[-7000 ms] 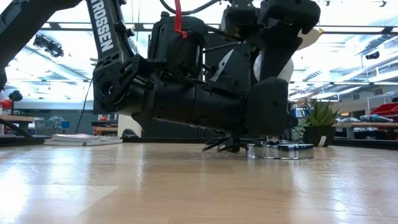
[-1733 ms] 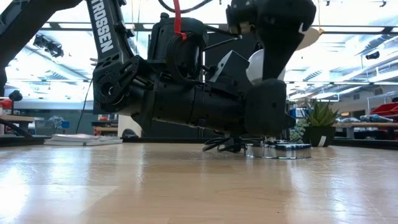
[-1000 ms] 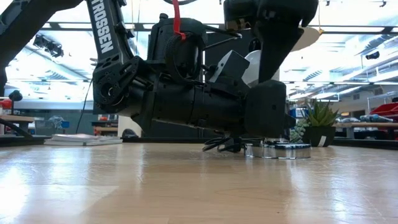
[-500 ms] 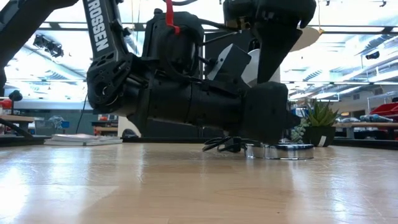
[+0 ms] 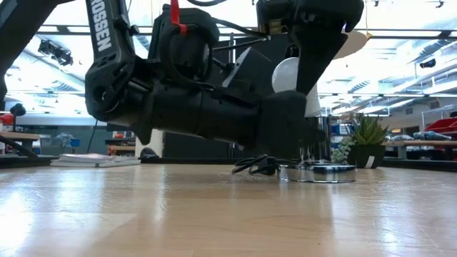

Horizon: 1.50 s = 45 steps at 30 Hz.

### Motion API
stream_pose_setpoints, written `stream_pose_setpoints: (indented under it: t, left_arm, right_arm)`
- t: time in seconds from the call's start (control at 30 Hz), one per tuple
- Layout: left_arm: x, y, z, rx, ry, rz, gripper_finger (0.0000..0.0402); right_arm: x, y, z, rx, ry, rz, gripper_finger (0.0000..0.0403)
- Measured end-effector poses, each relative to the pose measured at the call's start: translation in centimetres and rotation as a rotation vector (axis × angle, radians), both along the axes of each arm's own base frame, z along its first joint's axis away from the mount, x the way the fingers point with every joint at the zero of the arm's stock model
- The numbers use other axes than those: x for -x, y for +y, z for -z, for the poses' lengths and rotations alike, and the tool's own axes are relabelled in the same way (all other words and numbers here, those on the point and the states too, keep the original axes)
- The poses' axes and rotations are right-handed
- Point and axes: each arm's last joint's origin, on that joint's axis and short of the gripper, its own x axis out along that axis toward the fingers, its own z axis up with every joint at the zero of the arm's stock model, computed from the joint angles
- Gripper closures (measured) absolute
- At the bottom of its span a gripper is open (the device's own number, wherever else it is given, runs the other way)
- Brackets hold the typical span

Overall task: Screw lightbulb
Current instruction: Insert the white lightbulb into the silver lamp

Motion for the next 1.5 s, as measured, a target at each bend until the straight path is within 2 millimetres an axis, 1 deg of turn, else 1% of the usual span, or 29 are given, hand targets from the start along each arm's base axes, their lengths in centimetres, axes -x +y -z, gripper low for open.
stream_pose_setpoints:
  t: [0.27, 0.53, 0.63, 0.83, 1.03, 1.1, 1.2, 1.5]
  left_arm:
    - [0.1, -0.1, 0.0, -0.019, 0.005, 0.054, 0.0140]
    - [0.3, -0.4, -0.9, -0.016, -0.007, 0.086, 0.0140]
    - [0.8, -0.2, -1.3, -0.019, 0.011, 0.087, 0.0140]
    - [2.4, 0.2, -2.1, -0.019, 0.037, 0.086, 0.0140]
    - [3.9, 0.6, -3.3, -0.018, 0.038, 0.085, 0.0141]
    - [4.3, 0.7, -3.8, -0.016, 0.028, 0.085, 0.0145]
    - [4.7, 0.8, -4.0, -0.002, 0.025, 0.084, 0.0156]
    - [4.6, 0.8, -4.1, 0.016, 0.014, 0.088, 0.0207]
  right_arm:
    - [0.0, 0.0, 0.0, 0.001, 0.005, 0.001, 0.0057]
    - [0.2, 0.0, 0.0, 0.002, 0.013, 0.002, 0.0057]
    - [0.2, 0.0, -0.1, 0.002, 0.015, 0.002, 0.0057]
    - [0.4, 0.0, -0.1, 0.005, 0.028, 0.002, 0.0057]
    - [0.7, 0.0, -0.8, -0.002, 0.008, 0.007, 0.0057]
    - [0.9, 0.1, -1.1, -0.008, -0.001, 0.002, 0.0057]
    - [1.1, 0.4, -1.3, -0.015, -0.004, -0.011, 0.0057]
    - [1.4, 1.4, -1.3, -0.021, -0.003, -0.025, 0.0057]
